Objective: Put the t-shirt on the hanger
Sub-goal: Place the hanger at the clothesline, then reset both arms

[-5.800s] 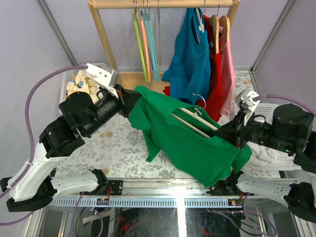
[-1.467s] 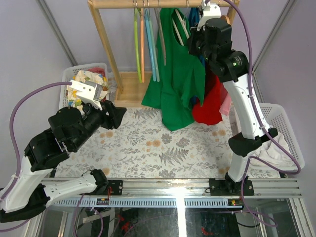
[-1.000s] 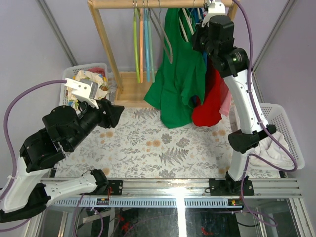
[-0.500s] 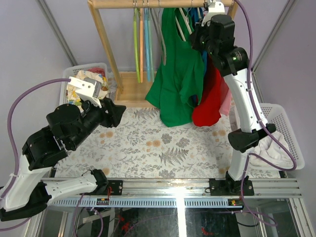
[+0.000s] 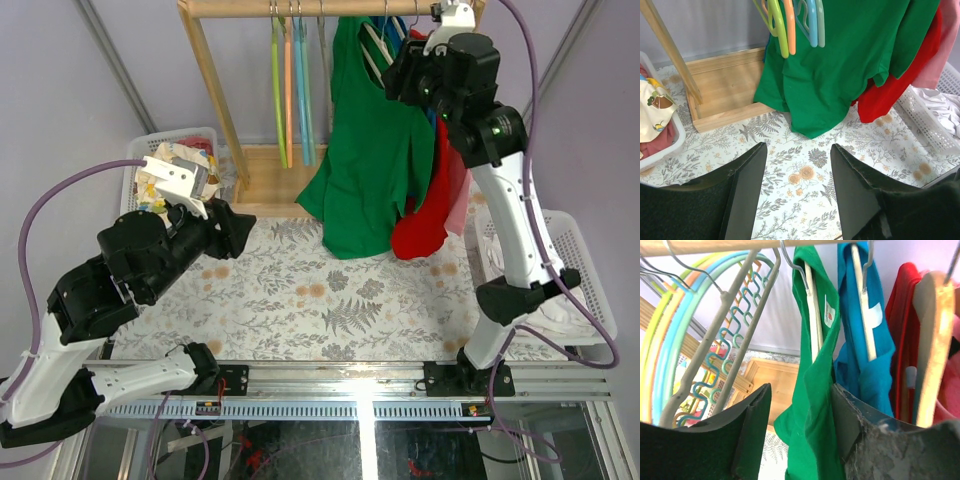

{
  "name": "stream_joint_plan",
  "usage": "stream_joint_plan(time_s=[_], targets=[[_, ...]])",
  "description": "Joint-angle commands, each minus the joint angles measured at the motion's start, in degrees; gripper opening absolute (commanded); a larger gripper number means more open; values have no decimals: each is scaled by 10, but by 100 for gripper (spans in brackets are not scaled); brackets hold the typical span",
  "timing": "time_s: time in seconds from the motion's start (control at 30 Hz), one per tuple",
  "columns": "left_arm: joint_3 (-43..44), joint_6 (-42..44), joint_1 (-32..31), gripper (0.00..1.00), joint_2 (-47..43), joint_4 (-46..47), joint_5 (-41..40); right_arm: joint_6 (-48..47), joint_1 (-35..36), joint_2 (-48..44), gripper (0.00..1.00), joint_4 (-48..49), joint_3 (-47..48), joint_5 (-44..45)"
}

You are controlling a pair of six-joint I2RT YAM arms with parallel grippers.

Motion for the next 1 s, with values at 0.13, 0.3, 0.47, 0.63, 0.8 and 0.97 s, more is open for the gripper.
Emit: stream_joint_plan(time_s=[0.13,0.3,0.47,0.63,0.8,0.97], targets=[[-25,-11,3,53,-8,19,-9,0,-4,-129,68,-34,-30,-17],[-77,-21,3,54,-16,45,-22,2,-4,-269,77,-13,-213,-45],[-115,-36,3,59,-14,65,-18,15,-5,-420,86,9,-439,-44],[-175,-53,3,100,-37,100,-25,28,-5,-516,93,7,-583,-28],[-242,-75,3,100,-69,136,-32,60,-5,-582,95,44,-705,-43],[-312,-98,3,100,-104,163,-35,72,-4,-604,99,59,-773,-64]])
